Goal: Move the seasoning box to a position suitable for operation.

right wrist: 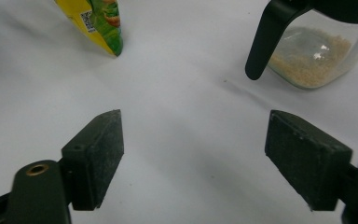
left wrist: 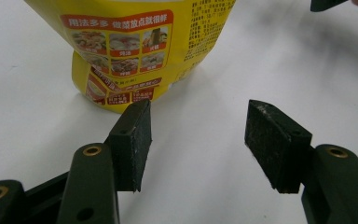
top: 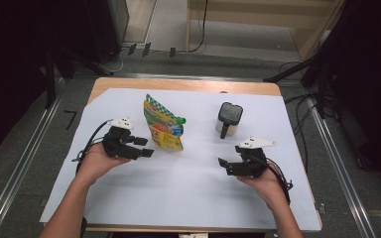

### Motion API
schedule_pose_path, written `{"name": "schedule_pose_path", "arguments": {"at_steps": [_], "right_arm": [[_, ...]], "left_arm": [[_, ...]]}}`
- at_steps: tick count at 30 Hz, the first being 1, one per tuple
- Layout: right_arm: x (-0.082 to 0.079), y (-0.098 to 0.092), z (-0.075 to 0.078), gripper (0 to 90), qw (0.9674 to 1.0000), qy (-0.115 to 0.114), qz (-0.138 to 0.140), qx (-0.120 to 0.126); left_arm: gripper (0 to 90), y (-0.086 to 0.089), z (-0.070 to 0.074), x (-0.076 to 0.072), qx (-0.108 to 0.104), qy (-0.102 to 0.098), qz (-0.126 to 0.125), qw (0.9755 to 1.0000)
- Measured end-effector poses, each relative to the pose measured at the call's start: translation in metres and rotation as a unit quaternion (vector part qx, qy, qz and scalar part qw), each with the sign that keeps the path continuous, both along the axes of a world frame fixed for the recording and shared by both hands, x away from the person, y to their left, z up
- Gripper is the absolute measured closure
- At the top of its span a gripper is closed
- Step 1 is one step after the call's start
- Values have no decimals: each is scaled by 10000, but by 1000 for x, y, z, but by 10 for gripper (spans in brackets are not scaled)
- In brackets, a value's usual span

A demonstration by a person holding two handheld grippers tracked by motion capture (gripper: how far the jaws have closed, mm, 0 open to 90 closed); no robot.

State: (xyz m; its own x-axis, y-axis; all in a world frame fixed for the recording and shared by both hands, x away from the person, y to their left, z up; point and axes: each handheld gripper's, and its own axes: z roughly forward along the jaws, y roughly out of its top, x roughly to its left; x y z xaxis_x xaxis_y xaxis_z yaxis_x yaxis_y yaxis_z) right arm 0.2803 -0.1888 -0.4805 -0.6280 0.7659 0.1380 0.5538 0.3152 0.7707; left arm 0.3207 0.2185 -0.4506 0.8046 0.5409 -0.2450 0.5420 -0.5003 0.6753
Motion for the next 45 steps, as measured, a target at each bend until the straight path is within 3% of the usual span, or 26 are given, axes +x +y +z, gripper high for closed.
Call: {"name": "schedule_pose_path", "arguments": {"at_steps": [2, 8, 11, 19, 25, 33, 38, 41, 45], "right_arm": [[1, 0, 1, 316, 10000, 5, 35, 10], [2, 0, 5, 404, 9999, -158, -57, 28], [5, -2, 8, 438, 9998, -70, -45, 173], [9, -2, 10, 474, 9996, -70, -186, 213], [10, 0, 9, 522, 9998, 6, -135, 151], [12, 4, 10, 587, 9998, 42, -83, 183], [16, 6, 14, 694, 9997, -27, -166, 196], [19, 6, 16, 783, 9996, 79, -143, 248], [24, 10, 17, 900, 9998, 120, -110, 83]], "left_arm": [[411, -2, 1, -1, -13, -8, -22, 10000], [396, -5, 5, -1, -67, -23, -111, 9999], [390, -6, 5, -1, -51, 1, -152, 9999], [383, -7, 7, -2, -84, -37, -156, 9998], [381, -9, 7, 0, -37, -20, -176, 9998], [381, -9, 9, 0, -132, -20, -192, 9997], [382, -8, 11, -2, -104, -50, -170, 9998], [381, -9, 11, -4, -70, -71, -199, 9998], [381, -10, 12, -6, -33, -94, -214, 9997]]}}
